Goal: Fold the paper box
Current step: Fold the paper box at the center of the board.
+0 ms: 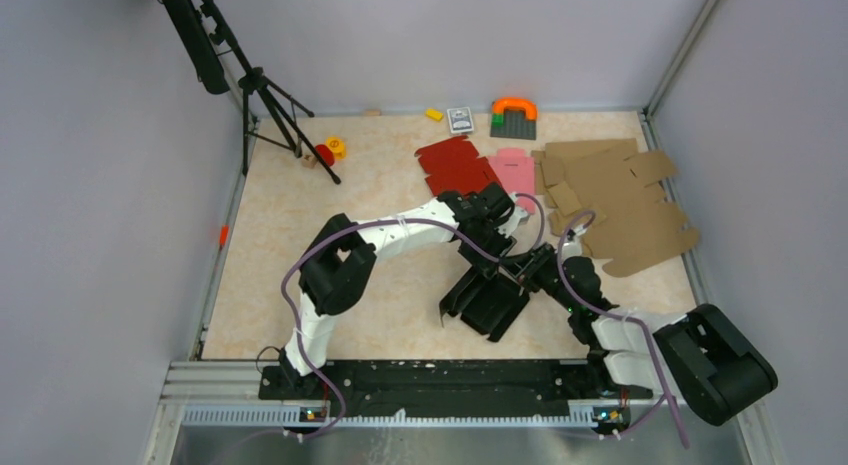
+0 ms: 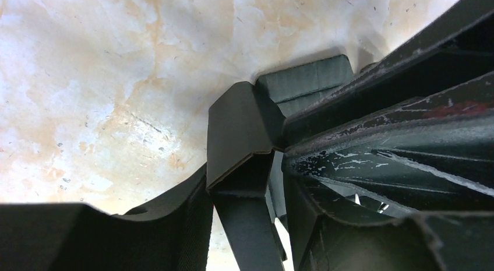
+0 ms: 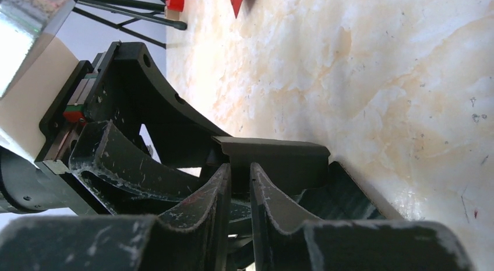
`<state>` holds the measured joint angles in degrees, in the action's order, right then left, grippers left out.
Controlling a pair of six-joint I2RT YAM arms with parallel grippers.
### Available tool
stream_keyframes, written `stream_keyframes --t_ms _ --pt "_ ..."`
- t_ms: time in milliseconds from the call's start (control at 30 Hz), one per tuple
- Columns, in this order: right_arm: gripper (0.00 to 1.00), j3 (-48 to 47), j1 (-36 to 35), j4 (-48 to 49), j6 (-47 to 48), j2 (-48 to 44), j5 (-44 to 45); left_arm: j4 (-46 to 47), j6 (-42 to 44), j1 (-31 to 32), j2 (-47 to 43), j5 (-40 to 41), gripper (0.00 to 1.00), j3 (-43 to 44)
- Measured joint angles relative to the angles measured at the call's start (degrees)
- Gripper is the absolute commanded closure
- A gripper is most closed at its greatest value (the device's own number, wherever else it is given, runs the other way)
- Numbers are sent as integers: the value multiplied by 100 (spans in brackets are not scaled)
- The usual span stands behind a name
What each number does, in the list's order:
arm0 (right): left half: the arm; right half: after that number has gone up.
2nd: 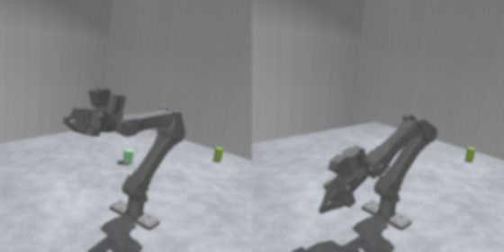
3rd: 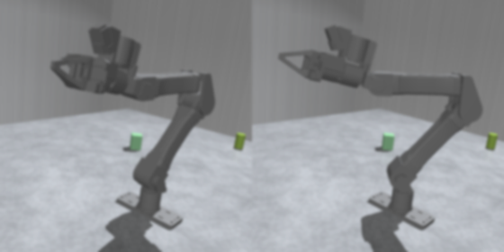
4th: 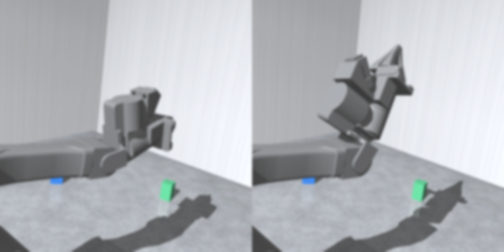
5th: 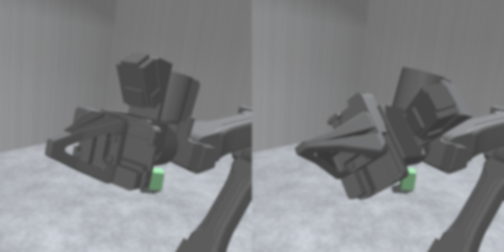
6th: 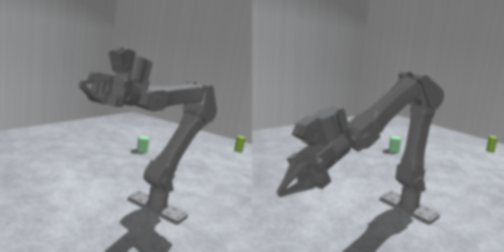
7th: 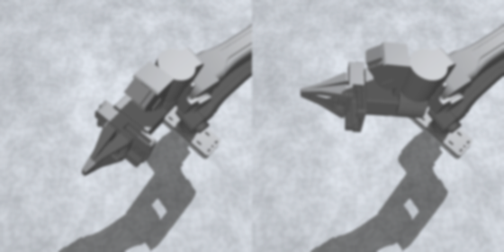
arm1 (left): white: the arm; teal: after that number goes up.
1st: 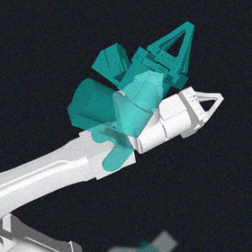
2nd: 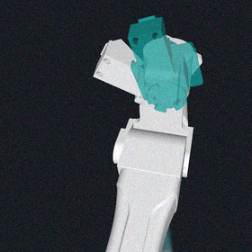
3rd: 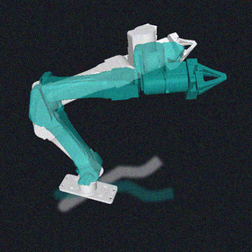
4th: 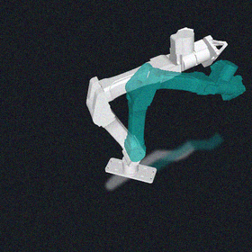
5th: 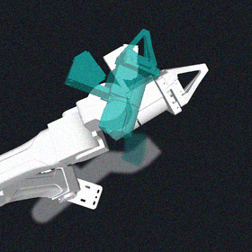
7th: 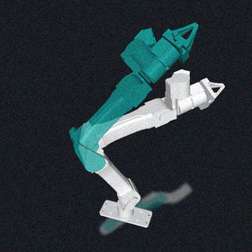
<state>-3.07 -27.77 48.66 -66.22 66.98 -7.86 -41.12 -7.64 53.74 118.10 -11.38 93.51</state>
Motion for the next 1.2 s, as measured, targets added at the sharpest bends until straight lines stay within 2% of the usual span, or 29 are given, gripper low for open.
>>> stream_keyframes --t_ms 100,133,333,400,533,833,867,933,1200 --pt "67 0 0 -87 -120 -50 66 -2 0 0 -2 -28 51 0" --pt "66 0 0 -107 -164 -50 79 -2 2 0 -9 -35 51 -2" --pt "79 0 -7 -153 -356 -50 96 9 0 0 -59 -57 53 -20" --pt "79 -2 -13 -155 -444 -48 79 13 -2 0 -59 -70 53 -22" --pt "66 -7 -15 -79 -688 85 48 13 -2 0 -59 -76 53 -37" --pt "57 -7 -17 190 -1211 476 31 94 -52 -2 -140 -98 51 -188" --pt "58 -7 -17 190 -1252 481 28 98 -61 -2 -151 -101 52 -195" --pt "66 -7 -17 184 -1360 481 31 107 -74 -2 -164 -101 53 -201" --pt "69 -4 -26 190 -1779 476 15 260 -149 -2 -188 -94 55 -299"
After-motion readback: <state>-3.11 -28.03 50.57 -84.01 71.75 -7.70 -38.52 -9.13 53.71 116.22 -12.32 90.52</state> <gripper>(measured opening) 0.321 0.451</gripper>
